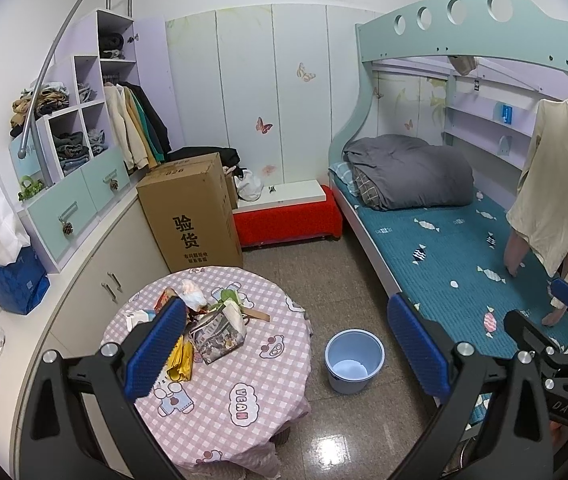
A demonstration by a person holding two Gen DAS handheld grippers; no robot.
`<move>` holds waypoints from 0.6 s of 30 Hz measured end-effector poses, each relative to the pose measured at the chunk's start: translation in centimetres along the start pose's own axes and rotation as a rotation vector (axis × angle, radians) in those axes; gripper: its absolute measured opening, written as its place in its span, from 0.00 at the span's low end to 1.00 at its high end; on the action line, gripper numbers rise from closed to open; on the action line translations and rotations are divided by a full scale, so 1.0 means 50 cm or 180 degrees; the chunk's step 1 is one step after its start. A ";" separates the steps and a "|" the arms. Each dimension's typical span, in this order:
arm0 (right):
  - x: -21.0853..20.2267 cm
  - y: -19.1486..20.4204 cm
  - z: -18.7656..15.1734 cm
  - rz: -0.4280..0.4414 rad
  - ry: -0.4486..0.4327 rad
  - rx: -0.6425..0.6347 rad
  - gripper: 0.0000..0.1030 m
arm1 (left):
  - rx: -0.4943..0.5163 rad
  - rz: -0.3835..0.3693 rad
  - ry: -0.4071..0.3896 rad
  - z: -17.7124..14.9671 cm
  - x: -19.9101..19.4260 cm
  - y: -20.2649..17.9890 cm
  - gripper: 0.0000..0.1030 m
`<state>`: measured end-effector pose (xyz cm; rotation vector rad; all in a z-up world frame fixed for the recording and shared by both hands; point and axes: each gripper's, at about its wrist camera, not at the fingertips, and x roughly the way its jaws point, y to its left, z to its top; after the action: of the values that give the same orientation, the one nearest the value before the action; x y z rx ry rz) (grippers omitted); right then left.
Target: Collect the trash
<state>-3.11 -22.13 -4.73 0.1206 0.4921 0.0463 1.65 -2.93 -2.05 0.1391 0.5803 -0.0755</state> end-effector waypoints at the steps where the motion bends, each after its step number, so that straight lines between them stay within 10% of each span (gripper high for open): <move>1: 0.000 0.000 0.000 -0.0001 0.0001 -0.0001 0.94 | -0.0001 0.0001 0.0003 -0.001 0.000 -0.002 0.96; 18: 0.001 0.001 -0.002 -0.0002 0.0014 0.0003 0.94 | 0.0001 0.0002 0.0008 -0.002 0.004 -0.002 0.96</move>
<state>-3.12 -22.05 -4.81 0.1214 0.4965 0.0457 1.75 -3.03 -2.24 0.1395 0.5828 -0.0748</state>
